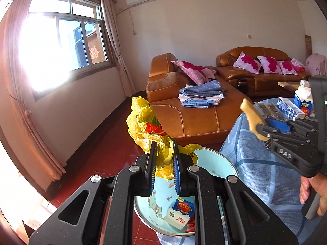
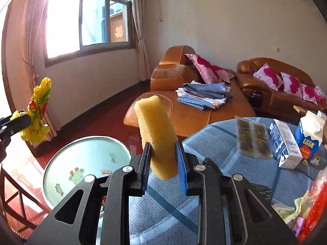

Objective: Collect trash
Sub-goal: 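Carry the yellow wrapper over the bin with the left gripper and release it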

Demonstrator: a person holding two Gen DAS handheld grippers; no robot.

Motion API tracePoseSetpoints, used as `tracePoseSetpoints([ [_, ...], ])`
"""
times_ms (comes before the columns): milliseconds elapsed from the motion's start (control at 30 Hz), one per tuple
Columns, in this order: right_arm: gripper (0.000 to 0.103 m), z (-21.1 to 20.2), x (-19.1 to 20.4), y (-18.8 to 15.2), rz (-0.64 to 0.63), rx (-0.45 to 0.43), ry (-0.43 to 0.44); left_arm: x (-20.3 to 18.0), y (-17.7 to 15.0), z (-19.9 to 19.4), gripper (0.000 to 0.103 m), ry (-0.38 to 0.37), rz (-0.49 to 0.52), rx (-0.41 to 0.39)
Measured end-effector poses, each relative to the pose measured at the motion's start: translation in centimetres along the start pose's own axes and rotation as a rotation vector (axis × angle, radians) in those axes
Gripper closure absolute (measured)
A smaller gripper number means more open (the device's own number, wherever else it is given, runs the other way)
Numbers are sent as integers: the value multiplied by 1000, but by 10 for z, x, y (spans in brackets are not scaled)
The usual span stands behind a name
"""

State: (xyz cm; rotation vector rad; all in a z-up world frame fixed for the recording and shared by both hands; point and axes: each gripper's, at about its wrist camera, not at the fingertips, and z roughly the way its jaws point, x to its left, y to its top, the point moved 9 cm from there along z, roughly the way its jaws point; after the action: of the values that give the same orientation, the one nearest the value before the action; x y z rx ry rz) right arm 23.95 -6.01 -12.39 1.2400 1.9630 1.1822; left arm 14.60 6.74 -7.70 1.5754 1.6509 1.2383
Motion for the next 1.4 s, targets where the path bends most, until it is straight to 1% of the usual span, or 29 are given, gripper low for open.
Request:
tracePoseSetpoints([
  [100, 78, 3, 8, 2, -14, 0, 20, -3, 0, -3, 89, -7, 12, -3],
  [267, 78, 2, 15, 1, -55, -17, 25, -3, -3, -2, 89, -1, 22, 7],
  [567, 78, 4, 25, -1, -128, -17, 30, -1, -4, 2, 89, 32, 65, 25],
  [733, 78, 4, 29, -3, -132, -11, 52, 1, -10, 8, 88, 52, 89, 58],
  [900, 78, 6, 35, -3, -148, 0, 62, 3, -17, 13, 88, 57, 100, 85],
  [1400, 78, 8, 46, -8, -195, 21, 78, 3, -22, 16, 88, 66, 111, 101],
])
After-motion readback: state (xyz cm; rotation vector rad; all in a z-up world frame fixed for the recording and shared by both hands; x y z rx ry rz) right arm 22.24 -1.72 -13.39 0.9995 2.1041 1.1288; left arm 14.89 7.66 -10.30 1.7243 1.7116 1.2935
